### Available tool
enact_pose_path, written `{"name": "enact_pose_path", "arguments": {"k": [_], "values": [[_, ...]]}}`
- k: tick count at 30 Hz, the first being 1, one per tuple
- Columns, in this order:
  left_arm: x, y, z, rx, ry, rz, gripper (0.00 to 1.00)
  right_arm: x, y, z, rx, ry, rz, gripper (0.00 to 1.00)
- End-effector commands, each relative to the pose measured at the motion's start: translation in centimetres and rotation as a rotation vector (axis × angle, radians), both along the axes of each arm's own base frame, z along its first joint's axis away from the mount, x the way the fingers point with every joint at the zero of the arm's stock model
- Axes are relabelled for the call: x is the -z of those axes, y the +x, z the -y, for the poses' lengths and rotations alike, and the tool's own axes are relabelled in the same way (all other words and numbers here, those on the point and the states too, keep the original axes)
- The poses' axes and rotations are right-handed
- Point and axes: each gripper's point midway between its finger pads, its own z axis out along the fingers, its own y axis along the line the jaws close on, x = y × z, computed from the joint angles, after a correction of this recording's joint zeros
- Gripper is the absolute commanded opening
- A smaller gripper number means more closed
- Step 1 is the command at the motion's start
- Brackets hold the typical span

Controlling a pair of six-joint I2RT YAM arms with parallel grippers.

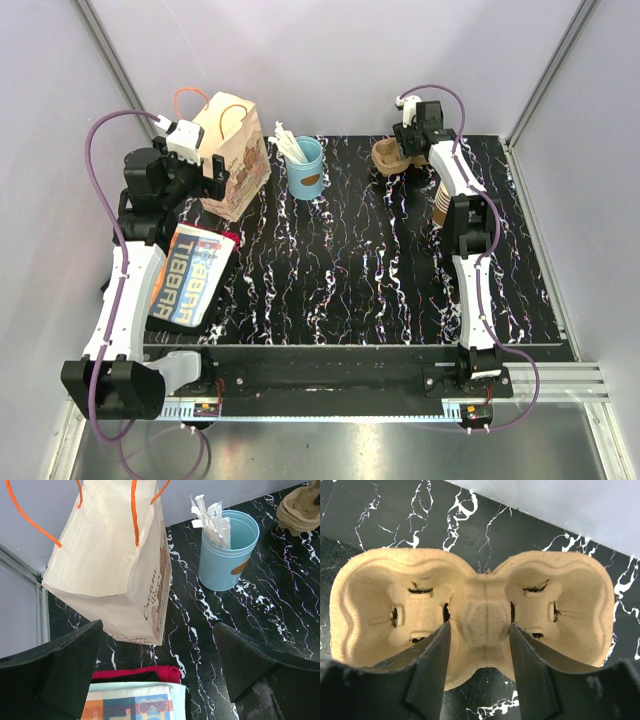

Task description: Pack the takeout coffee

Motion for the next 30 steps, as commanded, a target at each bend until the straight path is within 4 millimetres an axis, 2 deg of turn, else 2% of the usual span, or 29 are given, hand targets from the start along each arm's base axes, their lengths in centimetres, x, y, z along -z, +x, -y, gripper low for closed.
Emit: {"name": "enact_pose_path", "arguments": {"k": [1, 6, 11, 14, 22, 27, 30], "values": [[-1.7, 0.5, 0.5, 0.024, -0.014, 0.066, 0.99, -2.7, 1.3, -0.2, -0.001, 0.027, 0.075, 0.51], [-1.6, 0.4, 0.6, 0.026, -0.014, 0.066, 0.99, -2.7, 1.4, -0.3, -0.003, 0.028, 0.078, 0.49], [-1.7, 0.4, 0.5, 0.023, -0.013, 0.068, 0.99, -2.5, 1.7, 0.2, 0.019, 0.009, 0.084, 0.64], [-1.7, 0.4, 0.5, 0.024, -0.015, 0.067, 0.99, -2.0, 1.7, 0.2, 0.016, 0.003, 0.078, 0.64], [-1.6, 0.4, 0.5, 0.022, -0.015, 0.064, 0.99, -1.2, 1.7, -0.1, 0.006, 0.016, 0.063, 0.58], [-1.4, 0.4, 0.5, 0.023, -0.013, 0.061, 0.99, -1.6, 1.6, -0.2, 0.005, 0.025, 0.067, 0.51], [-1.3, 0.5, 0.5, 0.022, -0.012, 0.062, 0.99, -2.7, 1.7, -0.1, 0.013, 0.025, 0.086, 0.49]]}}
